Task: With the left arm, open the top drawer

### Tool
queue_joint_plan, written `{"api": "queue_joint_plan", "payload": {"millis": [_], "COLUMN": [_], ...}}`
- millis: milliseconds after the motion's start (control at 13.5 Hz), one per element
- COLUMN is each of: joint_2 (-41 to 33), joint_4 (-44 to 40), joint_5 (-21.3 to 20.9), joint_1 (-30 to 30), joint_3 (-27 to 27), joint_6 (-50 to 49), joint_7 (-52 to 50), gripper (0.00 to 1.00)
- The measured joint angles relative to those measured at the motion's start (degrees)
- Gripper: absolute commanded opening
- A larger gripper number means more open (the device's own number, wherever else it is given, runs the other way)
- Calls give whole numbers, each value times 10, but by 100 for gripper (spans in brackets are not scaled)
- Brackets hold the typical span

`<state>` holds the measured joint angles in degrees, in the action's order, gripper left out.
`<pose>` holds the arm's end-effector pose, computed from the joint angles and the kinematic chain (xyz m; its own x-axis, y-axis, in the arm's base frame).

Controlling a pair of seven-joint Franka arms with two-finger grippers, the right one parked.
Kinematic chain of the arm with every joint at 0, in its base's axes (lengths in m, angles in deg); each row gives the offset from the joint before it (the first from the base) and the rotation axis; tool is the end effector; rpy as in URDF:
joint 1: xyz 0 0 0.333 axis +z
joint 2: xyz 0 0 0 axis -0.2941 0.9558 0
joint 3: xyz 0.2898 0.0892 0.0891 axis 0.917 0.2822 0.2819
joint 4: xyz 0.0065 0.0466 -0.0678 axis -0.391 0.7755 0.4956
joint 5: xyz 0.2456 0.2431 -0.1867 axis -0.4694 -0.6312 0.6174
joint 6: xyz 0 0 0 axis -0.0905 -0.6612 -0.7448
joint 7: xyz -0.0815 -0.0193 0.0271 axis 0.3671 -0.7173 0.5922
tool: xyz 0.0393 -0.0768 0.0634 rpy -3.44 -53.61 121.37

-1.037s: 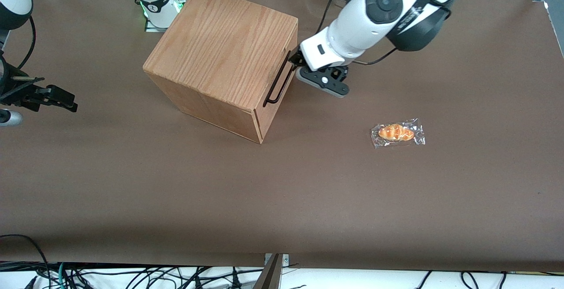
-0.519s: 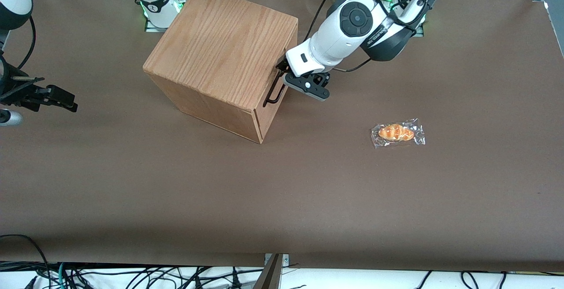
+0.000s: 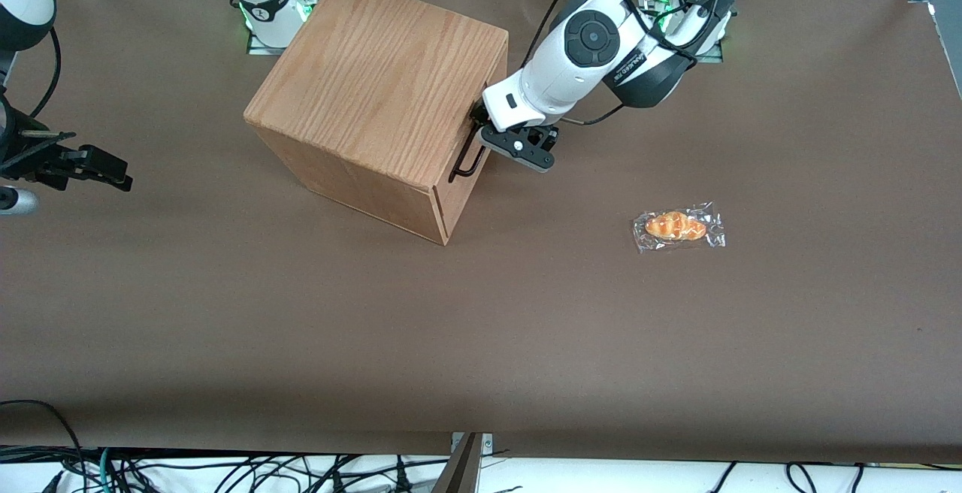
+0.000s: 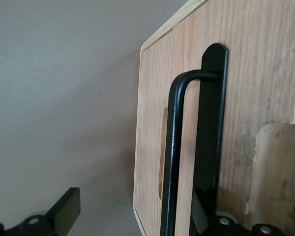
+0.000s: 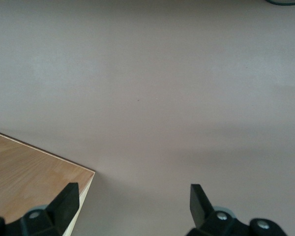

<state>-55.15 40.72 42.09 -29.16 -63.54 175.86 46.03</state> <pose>0.4665 -0.4315 0.3919 0.9475 -0.3174 -0.0378 -0.2896 -0.9026 0.3185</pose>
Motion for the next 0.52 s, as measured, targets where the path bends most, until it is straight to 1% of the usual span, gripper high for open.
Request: {"api": "queue_joint_plan", "payload": {"millis": [148,370,519], "joint_2": [1,3,3], "joint_4": [4,9,12], "joint_5": [-4,-33,-36], "joint_1": [0,0,0], "joint_3": [0,0,1], "joint_6": [2,2,4], "joint_7": [0,0,0], "gripper": [100,100,100]}}
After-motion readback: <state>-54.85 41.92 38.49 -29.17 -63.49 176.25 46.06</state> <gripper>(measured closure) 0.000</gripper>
